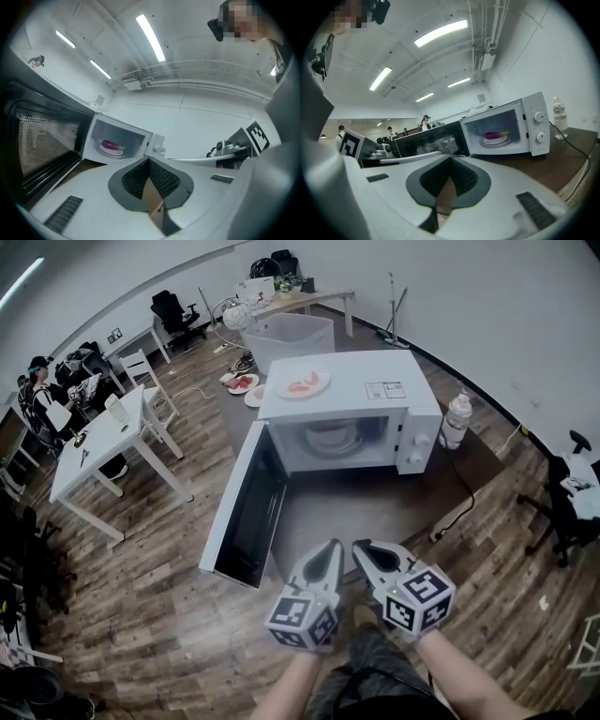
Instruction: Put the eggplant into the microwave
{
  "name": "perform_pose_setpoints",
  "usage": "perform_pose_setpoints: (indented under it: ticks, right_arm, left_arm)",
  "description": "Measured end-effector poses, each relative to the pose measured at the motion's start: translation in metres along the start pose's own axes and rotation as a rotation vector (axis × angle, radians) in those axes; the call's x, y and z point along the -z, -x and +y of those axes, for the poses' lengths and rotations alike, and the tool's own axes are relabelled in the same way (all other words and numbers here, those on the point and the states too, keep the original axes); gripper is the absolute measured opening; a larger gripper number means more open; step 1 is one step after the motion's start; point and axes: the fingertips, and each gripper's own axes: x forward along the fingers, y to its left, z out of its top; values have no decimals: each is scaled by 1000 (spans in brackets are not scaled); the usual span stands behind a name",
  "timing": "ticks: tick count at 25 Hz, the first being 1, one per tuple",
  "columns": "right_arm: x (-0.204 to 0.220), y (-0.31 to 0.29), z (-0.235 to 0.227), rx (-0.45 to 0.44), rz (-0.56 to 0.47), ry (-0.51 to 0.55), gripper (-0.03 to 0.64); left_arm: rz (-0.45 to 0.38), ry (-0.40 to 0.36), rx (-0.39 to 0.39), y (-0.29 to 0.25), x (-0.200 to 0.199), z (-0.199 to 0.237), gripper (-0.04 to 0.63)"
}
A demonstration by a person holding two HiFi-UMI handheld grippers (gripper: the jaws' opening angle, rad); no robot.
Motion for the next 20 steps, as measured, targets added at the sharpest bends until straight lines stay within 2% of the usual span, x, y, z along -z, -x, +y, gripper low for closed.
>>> perform_pose_setpoints:
  ticks: [20]
  right_arm:
    - [16,69,60,12,-22,-11,-2]
  left_arm:
    - [1,29,28,77,16,-53,5]
